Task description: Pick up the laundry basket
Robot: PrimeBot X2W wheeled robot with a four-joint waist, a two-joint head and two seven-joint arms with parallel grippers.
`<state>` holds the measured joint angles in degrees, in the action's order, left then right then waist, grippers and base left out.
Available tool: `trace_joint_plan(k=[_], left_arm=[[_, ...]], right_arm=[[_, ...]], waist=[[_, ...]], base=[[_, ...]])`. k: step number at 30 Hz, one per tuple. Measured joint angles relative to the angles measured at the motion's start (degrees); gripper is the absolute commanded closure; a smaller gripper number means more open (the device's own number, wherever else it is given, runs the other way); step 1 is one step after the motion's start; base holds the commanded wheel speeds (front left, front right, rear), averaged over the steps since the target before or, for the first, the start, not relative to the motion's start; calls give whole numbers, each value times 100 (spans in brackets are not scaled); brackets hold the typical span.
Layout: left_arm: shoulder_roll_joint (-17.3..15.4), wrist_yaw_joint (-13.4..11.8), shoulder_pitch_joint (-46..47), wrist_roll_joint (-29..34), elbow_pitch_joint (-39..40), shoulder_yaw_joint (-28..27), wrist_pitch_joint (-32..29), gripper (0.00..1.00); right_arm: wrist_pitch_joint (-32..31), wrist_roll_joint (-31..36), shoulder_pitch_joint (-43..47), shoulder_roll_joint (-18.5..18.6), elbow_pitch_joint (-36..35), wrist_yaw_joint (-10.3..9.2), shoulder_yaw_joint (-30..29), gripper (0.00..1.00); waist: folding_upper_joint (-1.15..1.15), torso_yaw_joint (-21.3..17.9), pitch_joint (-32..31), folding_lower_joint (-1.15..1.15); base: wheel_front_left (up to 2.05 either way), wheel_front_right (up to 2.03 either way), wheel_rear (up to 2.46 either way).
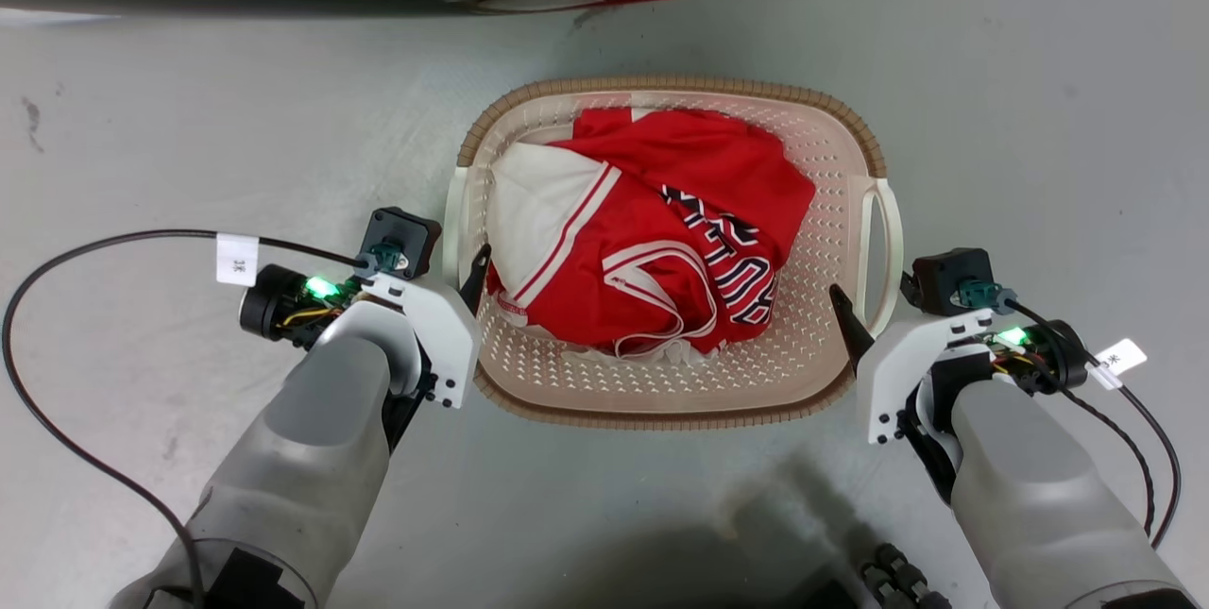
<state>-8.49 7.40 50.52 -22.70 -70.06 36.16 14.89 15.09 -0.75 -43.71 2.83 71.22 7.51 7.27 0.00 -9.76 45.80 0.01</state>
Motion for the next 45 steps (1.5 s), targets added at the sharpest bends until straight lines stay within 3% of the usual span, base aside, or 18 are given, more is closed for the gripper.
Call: trace_joint_plan(k=[13, 14, 15, 30, 45], left_arm=[[-34, 2, 275, -188, -56, 231, 20, 0], [-32, 12, 284, -218, -60, 253, 25, 56], [-35, 12, 299, -219, -54, 292, 25, 100], [68, -33, 266, -577, -127, 548, 22, 100], [191, -41, -297, -1445, -94, 871, -615, 100]], right_arm=[[0, -432, -292, 1, 104, 0, 470, 0], [-12, -437, -309, 1, 121, 0, 499, 66], [-21, -449, -319, 1, 134, 0, 521, 100], [-101, -670, -324, -32, 253, -1, 790, 100], [-672, -511, 59, 8, 285, -1, 947, 100]], waist=[[0, -32, 447, 0], [0, -29, 461, 0], [0, -27, 474, -1], [0, 30, 152, 0], [0, 281, -980, -1]], base=[[0, 0, 0], [0, 0, 0], [0, 0, 0], [0, 0, 0], [0, 0, 0]])
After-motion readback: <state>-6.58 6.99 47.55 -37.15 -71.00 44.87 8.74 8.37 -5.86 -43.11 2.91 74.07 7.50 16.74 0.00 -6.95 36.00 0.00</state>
